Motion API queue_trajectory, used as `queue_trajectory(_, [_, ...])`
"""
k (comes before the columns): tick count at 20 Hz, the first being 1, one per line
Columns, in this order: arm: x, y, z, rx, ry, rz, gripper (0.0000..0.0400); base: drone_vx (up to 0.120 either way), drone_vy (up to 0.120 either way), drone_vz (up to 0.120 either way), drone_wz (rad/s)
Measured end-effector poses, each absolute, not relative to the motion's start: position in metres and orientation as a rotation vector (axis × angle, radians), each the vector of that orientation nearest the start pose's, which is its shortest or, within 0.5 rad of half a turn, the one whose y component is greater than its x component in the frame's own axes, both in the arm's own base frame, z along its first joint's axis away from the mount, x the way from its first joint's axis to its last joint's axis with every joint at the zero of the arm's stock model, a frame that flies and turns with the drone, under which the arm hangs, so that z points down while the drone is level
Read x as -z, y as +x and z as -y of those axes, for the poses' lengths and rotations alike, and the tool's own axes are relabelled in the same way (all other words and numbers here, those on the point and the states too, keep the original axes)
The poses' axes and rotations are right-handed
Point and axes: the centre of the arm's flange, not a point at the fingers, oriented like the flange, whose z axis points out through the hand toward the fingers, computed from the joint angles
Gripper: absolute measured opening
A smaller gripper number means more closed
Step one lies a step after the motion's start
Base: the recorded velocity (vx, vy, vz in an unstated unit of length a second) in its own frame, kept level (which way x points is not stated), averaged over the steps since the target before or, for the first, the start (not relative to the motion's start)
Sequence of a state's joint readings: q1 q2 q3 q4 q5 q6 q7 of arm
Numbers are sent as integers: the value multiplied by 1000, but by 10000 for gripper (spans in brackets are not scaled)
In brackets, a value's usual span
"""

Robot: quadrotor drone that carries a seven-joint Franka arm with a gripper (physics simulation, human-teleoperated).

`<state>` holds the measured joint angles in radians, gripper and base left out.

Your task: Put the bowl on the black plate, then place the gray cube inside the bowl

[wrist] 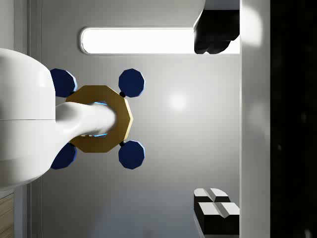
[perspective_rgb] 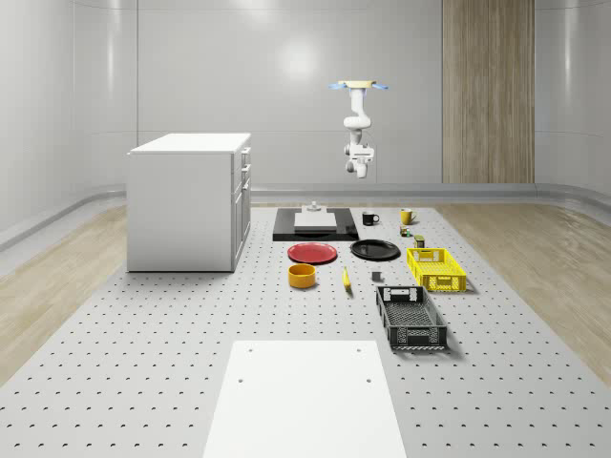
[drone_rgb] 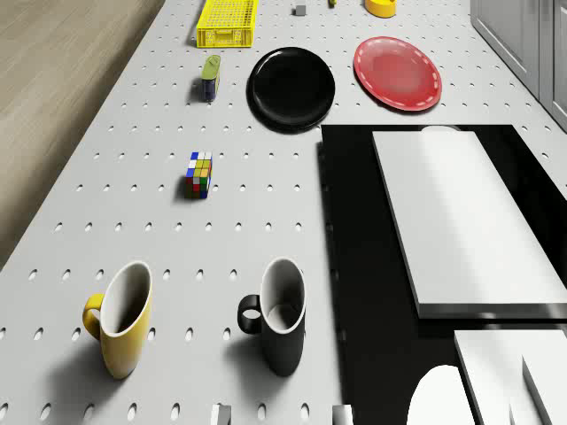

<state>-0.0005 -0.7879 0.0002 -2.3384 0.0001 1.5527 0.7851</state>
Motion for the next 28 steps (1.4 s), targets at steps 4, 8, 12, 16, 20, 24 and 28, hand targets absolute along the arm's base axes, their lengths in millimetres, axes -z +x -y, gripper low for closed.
queue_trajectory(4, [-627, 301, 0, 8, -2901, -1201, 400, 0, 0, 0, 0])
queue_trajectory(8, [-654, 302, 0, 12, -2899, -1201, 400, 0, 0, 0, 0])
queue_trajectory(12, [-673, 303, 0, 17, -2898, -1201, 400, 0, 0, 0, 0])
queue_trajectory(16, [-683, 304, 0, 21, -2897, -1200, 400, 0, 0, 0, 0])
queue_trajectory(20, [-688, 304, 0, 26, -2896, -1200, 400, 0, 0, 0, 0])
queue_trajectory(24, [-690, 304, 0, 30, -2895, -1199, 400, 0, 0, 0, 0])
queue_trajectory(28, [-691, 304, 0, 35, -2894, -1199, 400, 0, 0, 0, 0])
